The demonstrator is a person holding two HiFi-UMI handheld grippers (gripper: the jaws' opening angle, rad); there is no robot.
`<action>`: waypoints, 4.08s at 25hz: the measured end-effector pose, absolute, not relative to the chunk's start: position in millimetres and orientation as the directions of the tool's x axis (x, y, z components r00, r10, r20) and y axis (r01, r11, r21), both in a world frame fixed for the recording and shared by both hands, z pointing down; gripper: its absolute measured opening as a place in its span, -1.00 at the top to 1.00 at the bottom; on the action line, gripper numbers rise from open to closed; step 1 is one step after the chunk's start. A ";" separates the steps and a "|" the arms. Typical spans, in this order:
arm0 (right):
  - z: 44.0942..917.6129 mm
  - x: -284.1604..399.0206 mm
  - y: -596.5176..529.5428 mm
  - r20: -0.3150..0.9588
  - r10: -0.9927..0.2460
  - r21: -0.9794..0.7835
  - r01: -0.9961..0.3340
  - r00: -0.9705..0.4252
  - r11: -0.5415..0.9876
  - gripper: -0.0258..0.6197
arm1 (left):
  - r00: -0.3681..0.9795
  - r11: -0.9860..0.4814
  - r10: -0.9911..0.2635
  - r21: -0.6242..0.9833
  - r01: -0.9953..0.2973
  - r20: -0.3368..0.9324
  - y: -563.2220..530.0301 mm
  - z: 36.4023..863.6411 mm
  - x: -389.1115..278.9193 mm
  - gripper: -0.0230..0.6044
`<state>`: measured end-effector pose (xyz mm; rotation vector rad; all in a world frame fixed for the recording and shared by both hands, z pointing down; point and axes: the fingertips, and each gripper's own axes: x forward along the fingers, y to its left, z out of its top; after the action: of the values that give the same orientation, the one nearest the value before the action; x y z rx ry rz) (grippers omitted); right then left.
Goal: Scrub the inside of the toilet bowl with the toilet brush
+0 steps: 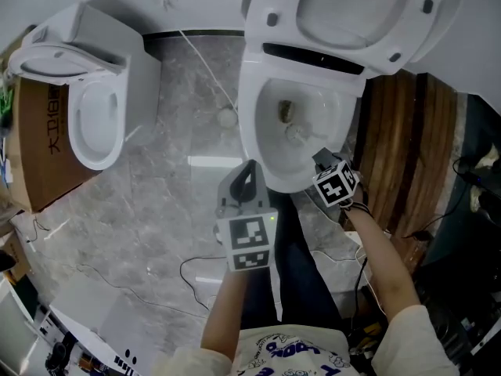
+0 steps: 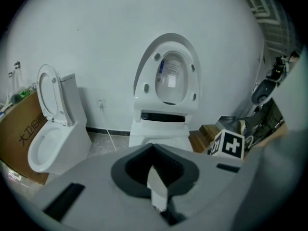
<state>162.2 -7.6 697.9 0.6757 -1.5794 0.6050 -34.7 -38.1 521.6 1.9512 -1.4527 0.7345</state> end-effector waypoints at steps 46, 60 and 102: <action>434.5 126.7 -22.9 0.841 -0.501 -0.137 -0.976 -0.205 0.168 0.41 | 0.253 -0.267 -0.793 0.058 -0.962 0.554 -56.8 349.0 -41.1 0.92; 306.2 121.5 -39.4 0.658 -0.708 -0.155 -0.967 -0.255 0.204 0.41 | 0.245 -0.260 -0.877 0.022 -0.965 0.414 -53.6 245.6 -36.5 0.92; 165.4 139.0 -58.7 0.378 -0.886 -0.116 -0.963 -0.270 0.244 0.41 | 0.158 -0.172 -0.967 -0.054 -0.984 0.199 -55.4 127.9 -60.5 0.92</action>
<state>139.0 -58.7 165.4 1.7340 -2.2815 0.4803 -60.5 -55.4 127.9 2.3223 -1.9632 0.2872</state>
